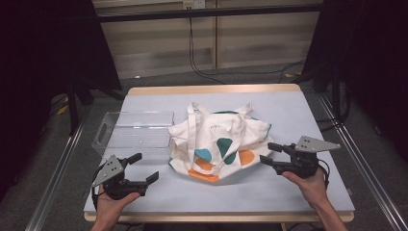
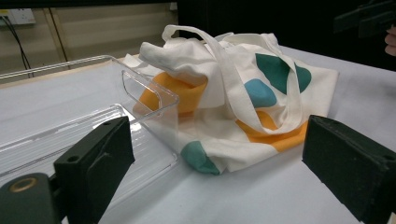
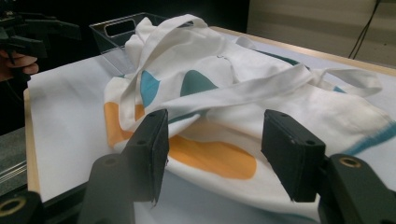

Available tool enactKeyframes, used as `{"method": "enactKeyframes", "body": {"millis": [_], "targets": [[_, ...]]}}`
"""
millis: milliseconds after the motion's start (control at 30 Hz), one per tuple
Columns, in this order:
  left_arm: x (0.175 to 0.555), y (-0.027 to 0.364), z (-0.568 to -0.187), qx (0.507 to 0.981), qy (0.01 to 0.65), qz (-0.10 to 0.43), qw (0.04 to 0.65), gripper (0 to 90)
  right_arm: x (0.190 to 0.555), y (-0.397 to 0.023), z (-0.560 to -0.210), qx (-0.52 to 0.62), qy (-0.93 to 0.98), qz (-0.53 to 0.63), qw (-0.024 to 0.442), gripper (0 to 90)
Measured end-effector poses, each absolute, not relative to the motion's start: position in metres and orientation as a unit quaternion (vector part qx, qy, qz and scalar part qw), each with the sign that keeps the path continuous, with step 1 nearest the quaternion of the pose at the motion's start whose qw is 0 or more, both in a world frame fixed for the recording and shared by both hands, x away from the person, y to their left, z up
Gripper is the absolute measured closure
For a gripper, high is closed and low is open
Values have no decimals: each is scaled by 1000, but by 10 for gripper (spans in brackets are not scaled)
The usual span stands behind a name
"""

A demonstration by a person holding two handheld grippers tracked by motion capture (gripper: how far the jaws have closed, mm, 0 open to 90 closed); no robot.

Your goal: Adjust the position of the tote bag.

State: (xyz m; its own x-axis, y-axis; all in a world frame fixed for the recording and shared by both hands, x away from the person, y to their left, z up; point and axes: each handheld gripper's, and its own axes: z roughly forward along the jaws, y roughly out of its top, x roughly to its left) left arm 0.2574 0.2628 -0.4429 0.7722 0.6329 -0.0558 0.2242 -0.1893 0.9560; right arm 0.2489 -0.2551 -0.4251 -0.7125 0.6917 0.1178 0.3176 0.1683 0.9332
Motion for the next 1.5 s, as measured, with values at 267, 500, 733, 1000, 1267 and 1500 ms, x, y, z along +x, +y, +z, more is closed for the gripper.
{"method": "enactKeyframes", "body": {"millis": [267, 500, 733, 1000, 1267, 1500], "targets": [[257, 265, -442, 746, 289, 182, 571, 83, 269, -240, -417, 320, 752, 554, 162, 390], [257, 265, -443, 746, 290, 182, 571, 84, 288, -231, -415, 317, 760, 548, 148, 440], [257, 265, -443, 746, 290, 177, 572, 86, 312, -222, -413, 305, 772, 542, 131, 511], [257, 264, -443, 749, 288, 178, 569, 87, 336, -214, -411, 298, 782, 535, 119, 602], [257, 265, -443, 747, 286, 176, 573, 88, 362, -210, -408, 293, 794, 520, 110, 639], [258, 265, -443, 748, 289, 176, 571, 88, 384, -211, -409, 303, 797, 511, 110, 655]]}}
